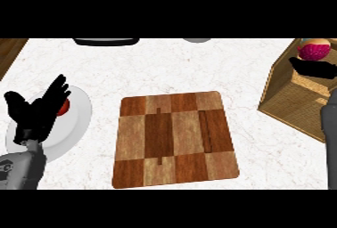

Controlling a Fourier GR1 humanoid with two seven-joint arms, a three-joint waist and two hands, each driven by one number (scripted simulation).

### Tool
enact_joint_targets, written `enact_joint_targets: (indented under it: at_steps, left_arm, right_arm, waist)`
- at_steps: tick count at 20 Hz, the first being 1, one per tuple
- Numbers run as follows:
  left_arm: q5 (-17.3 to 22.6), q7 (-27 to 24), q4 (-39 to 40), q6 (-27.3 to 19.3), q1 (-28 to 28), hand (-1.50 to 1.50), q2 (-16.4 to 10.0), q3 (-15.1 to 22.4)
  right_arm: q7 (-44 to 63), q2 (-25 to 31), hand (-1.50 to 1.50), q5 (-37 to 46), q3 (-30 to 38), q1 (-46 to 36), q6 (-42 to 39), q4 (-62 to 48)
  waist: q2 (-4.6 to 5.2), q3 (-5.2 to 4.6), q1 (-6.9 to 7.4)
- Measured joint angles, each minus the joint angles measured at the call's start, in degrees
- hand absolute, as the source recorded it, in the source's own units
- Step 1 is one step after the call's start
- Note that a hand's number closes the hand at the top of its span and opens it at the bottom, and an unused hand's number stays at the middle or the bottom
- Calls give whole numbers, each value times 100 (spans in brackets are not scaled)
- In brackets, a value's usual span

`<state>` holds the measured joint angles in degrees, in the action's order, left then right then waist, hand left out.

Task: Pick the cupcake from the cutting board and place it in the basket

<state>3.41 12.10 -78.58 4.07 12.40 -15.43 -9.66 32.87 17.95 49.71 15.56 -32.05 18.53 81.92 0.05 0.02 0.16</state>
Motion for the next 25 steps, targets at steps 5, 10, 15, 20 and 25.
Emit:
enact_joint_targets:
  at_steps: [5, 10, 15, 20, 25]
  left_arm:
    - [-37, -45, 123, -33, 87, 0, 27, -41]
    - [-46, -26, -1, -40, -52, 0, 29, -46]
    - [-23, -3, -59, -13, -130, 0, 14, -77]
    - [9, 118, -81, -26, -45, 0, -60, -165]
    - [0, 66, -145, -6, -182, 0, -4, -133]
  right_arm:
    - [-157, -40, -150, -328, 109, 71, 186, 286]
    - [-103, 25, -150, -936, 845, 72, 618, 575]
    - [-66, 291, -150, -1902, 1675, 558, 491, 1272]
    - [-344, 657, -150, -3281, 2600, 1491, -320, 1735]
    - [-774, 936, -150, -4594, 3522, 2597, -1497, 1870]
  waist:
    - [-6, -1, -23]
    - [-17, 1, -42]
    - [-33, 1, -102]
    - [-36, 2, -154]
    - [-44, 2, -196]
